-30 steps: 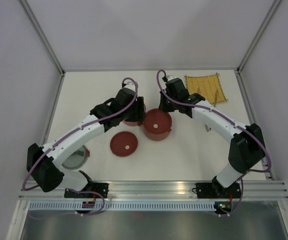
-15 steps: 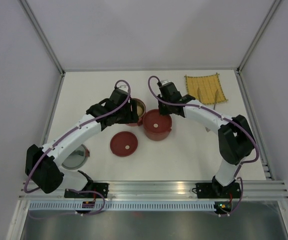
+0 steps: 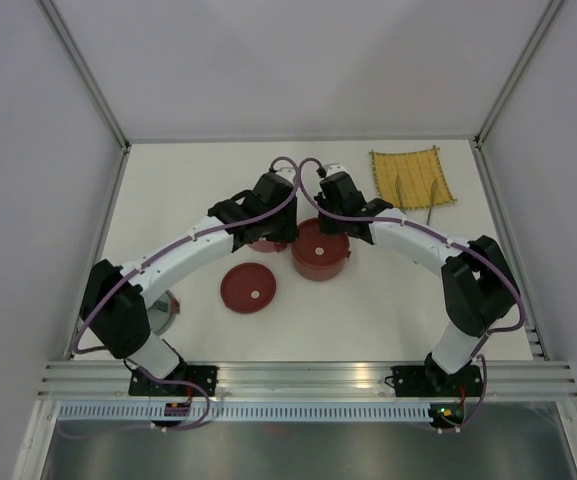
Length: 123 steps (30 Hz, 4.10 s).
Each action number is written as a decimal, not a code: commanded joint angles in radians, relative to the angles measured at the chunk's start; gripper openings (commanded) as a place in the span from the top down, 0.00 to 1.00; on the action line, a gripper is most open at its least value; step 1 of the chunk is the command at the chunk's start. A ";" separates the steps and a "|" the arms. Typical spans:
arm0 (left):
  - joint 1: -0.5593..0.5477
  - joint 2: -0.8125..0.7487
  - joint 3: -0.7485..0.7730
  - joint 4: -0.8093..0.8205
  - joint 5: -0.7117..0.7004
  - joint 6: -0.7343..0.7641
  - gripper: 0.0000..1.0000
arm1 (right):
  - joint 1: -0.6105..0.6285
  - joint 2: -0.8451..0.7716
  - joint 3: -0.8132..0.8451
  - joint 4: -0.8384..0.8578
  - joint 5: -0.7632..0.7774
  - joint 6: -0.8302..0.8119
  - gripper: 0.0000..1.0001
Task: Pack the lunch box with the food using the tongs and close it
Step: Close the box lid on the packing box.
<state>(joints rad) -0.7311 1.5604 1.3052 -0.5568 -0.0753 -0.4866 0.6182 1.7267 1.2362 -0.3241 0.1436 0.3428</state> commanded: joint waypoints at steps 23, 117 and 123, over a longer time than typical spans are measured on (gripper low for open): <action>-0.120 0.305 -0.188 0.052 -0.043 -0.205 0.98 | 0.003 0.020 -0.145 -0.240 0.007 0.081 0.98; -0.093 0.053 -0.080 0.143 -0.095 -0.087 0.46 | -0.141 -0.108 0.074 -0.432 -0.055 -0.002 0.59; -0.093 0.099 -0.090 0.143 -0.136 -0.109 0.63 | -0.143 -0.096 0.065 -0.421 -0.055 -0.011 0.59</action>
<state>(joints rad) -0.8249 1.6398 1.1919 -0.4217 -0.1818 -0.5735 0.4774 1.6203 1.3128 -0.7654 0.0887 0.3435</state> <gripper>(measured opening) 0.400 0.414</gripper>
